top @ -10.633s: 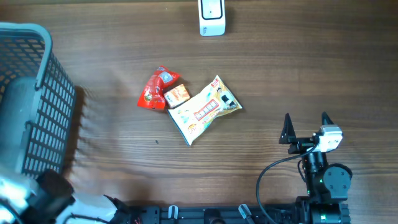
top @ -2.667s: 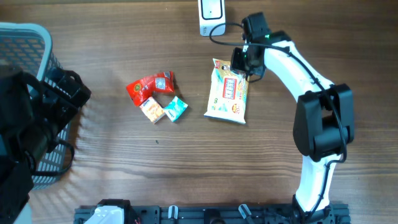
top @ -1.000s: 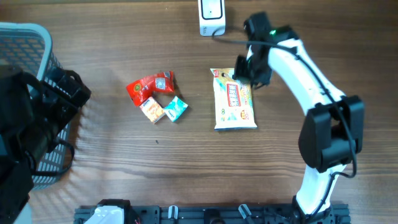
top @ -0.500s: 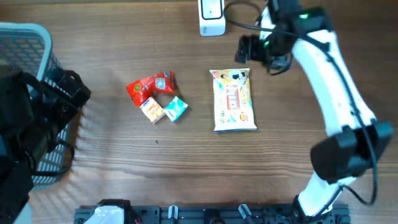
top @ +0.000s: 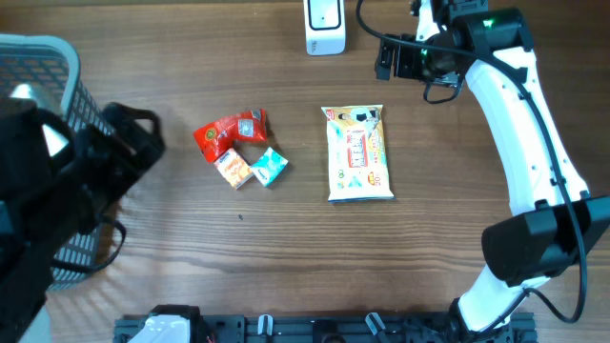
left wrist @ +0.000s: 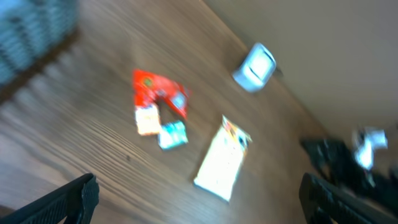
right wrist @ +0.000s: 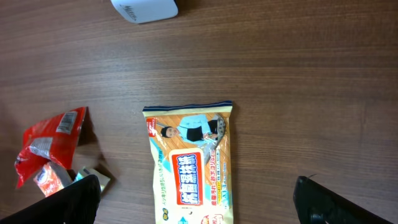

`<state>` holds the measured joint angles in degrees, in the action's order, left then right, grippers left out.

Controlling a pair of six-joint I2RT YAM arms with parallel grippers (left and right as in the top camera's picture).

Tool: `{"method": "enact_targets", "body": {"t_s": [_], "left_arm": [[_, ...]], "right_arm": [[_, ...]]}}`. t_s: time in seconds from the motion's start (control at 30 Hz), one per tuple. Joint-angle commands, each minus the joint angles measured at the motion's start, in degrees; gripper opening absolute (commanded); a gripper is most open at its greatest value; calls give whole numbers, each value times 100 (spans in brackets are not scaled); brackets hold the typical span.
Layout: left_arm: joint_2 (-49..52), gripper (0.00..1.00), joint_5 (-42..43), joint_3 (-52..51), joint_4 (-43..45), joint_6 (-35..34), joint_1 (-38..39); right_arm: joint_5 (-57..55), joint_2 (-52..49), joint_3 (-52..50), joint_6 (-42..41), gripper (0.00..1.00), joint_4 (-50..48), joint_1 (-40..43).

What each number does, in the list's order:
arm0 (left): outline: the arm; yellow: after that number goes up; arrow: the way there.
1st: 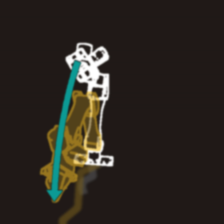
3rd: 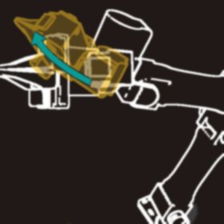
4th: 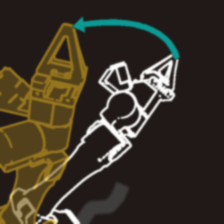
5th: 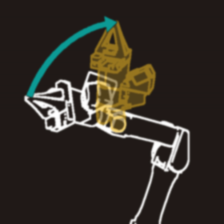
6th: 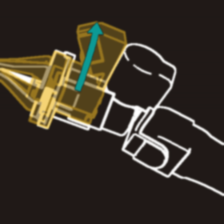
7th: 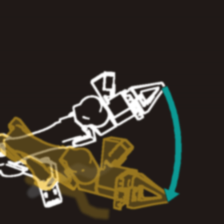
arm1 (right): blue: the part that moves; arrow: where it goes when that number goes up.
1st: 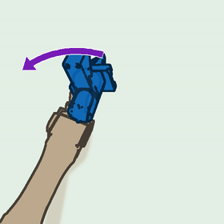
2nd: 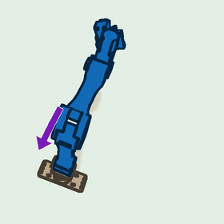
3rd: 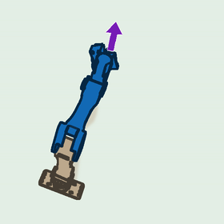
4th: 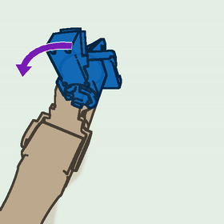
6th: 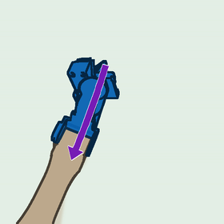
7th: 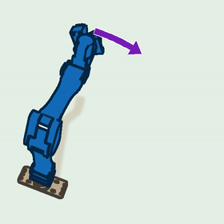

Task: Scan the item barcode

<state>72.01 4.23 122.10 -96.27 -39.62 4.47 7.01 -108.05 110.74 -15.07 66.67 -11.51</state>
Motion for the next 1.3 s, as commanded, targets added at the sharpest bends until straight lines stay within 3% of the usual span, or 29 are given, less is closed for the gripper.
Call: {"method": "enact_targets", "body": {"t_s": [0.0, 0.1, 0.13, 0.17, 0.27, 0.33, 0.43, 0.5, 0.6, 0.7, 0.77, 0.83, 0.9, 0.97, 1.0, 1.17, 1.23, 1.27], "left_arm": [[380, 100, 1178, -881, 79, 774, 645], [778, 97, 1185, -2511, 1115, 765, 1379], [940, 79, 1215, -3084, 1683, 702, 1576], [1178, 68, 1547, -3773, 2391, 682, 1786], [1919, 69, 2861, -5110, 4680, 682, 2199], [2402, 59, 2983, -5484, 5622, 339, 2317], [3200, 60, 2981, -5637, 6673, 118, 2509], [3585, 77, 2957, -5637, 7060, 146, 2553], [3941, 89, 2590, -5639, 7267, 184, 2461], [4321, 89, 2730, -5639, 7785, 13, 2476], [4564, 72, 2728, -5639, 8126, -448, 2605], [4695, 48, 2573, -5639, 8330, -885, 2658], [4828, 41, 2330, -5639, 8498, -1252, 2734], [4922, 9, 2260, -5639, 8494, -1252, 2756], [4922, 4, 2262, -5639, 8474, -1252, 2756], [4319, 4, 2295, -5608, 7910, -1182, 2380], [3689, 4, 1556, -5536, 7340, -1180, 2236], [3145, 4, 442, -5313, 6583, -1180, 2210]], "right_arm": [[-103, -15, 46, 68, 100, -48, 13], [-103, -15, 46, 68, 100, -48, 13], [-105, -15, 46, 68, 100, -48, 13], [-105, -15, 46, 66, 100, -48, 13], [-105, -15, 46, 68, 100, -48, 13], [-105, -15, 46, 70, 100, -48, 13], [-105, -15, 46, 66, 100, -48, 13], [-105, -15, 46, 66, 100, -48, 13], [-105, -15, 46, 68, 100, -48, 13], [-105, -15, 46, 68, 100, -48, 13], [-105, -15, 46, 66, 100, -48, 13], [-105, -15, 46, 66, 100, -48, 13], [-105, -15, 46, 66, 100, -70, 13], [-98, -15, 46, 17, 100, -415, 11], [-70, -15, 46, -234, 100, -437, 11], [48, -17, 35, -446, 100, -173, 13], [-9, -17, 35, -439, 100, -101, 13], [-240, -33, 35, -442, 100, -81, 13]]}}
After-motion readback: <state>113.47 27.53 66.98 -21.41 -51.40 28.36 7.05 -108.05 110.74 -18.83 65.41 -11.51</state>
